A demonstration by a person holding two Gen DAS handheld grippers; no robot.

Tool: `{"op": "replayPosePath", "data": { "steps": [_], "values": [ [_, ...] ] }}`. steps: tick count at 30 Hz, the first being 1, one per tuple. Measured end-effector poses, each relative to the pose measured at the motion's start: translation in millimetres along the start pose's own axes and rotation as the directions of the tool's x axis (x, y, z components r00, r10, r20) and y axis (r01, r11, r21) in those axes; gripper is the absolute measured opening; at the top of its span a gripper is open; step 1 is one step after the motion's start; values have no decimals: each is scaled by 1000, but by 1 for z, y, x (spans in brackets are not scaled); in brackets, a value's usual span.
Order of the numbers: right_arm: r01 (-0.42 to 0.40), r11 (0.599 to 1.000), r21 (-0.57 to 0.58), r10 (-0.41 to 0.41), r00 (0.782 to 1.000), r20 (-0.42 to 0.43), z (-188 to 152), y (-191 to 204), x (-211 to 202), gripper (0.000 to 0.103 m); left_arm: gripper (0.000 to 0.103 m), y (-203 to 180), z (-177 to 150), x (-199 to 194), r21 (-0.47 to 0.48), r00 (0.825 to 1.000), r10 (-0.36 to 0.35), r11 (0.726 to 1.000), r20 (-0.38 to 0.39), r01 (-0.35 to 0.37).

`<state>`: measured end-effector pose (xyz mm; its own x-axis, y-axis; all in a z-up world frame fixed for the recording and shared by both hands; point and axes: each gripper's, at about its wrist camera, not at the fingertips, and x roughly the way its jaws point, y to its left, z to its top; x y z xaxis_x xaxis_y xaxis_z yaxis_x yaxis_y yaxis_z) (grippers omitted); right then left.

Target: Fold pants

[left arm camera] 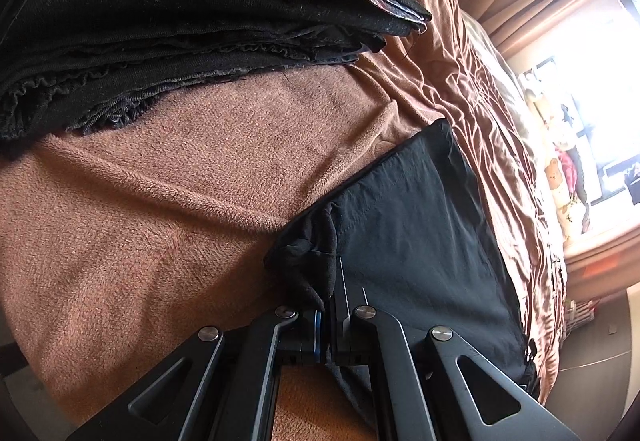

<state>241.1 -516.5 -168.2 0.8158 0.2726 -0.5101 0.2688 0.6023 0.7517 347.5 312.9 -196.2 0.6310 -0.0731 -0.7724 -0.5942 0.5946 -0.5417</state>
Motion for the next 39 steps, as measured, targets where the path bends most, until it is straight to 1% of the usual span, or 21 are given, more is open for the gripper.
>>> {"op": "replayPosePath", "data": {
  "steps": [5, 6, 9, 12, 16, 20, 22, 23, 24, 25, 27, 31, 36, 39],
  "values": [
    [-4, 999, 43, 4, 1000, 15, 3, -12, 1, 43, 2, -2, 1, 0, 1, 1000, 13, 1000, -2, -13],
    [6, 999, 43, -7, 1000, 23, 5, -13, 1, 35, 2, -2, 1, 0, 1, 1000, 14, 1000, -3, -14],
    [23, 998, 62, -25, 999, 24, 3, -14, -2, 21, 2, -3, 1, 0, 0, 1000, 12, 1000, -2, -12],
    [33, 999, 31, -35, 998, 52, -4, -4, -15, 17, 2, -4, 2, -2, 5, 1000, 4, 1000, -4, -4],
    [46, 998, 45, -49, 996, 74, -19, -9, -35, 16, 2, -4, 3, -5, 11, 1000, -30, 999, -9, 30],
    [77, 996, 34, -80, 993, 88, -31, -5, -36, 16, 2, -5, 5, -7, 24, 998, -64, 998, -16, 64],
    [87, 995, 45, -90, 993, 72, -34, -2, -35, 18, 2, -5, 6, -6, 23, 996, -82, 996, -21, 82],
    [97, 994, 46, -100, 993, 59, -37, 0, -35, 20, 2, -4, 7, -6, 23, 996, -91, 996, -23, 91],
    [111, 993, 46, -113, 992, 49, -35, 7, -35, 25, 2, -3, 8, -6, 21, 994, -103, 994, -26, 104],
    [129, 991, 40, -130, 991, 39, -38, 11, -37, 26, 2, -2, 9, -5, 19, 993, -116, 993, -29, 116],
    [134, 991, 10, -134, 991, 23, -43, 25, -43, 27, 2, 1, 10, -5, 12, 990, -139, 990, -35, 139],
    [140, 986, -89, -140, 990, 7, -61, 61, -60, 27, 2, 6, 9, -4, -5, 984, -171, 985, -47, 171],
    [107, 973, -206, -112, 994, -12, -87, 108, -68, 27, 2, 10, 7, -1, -18, 977, -206, 979, -63, 205],
    [84, 962, -259, -97, 994, -39, -99, 129, -59, 27, 2, 12, 7, -2, -27, 972, -228, 974, -64, 227]
  ]
}}
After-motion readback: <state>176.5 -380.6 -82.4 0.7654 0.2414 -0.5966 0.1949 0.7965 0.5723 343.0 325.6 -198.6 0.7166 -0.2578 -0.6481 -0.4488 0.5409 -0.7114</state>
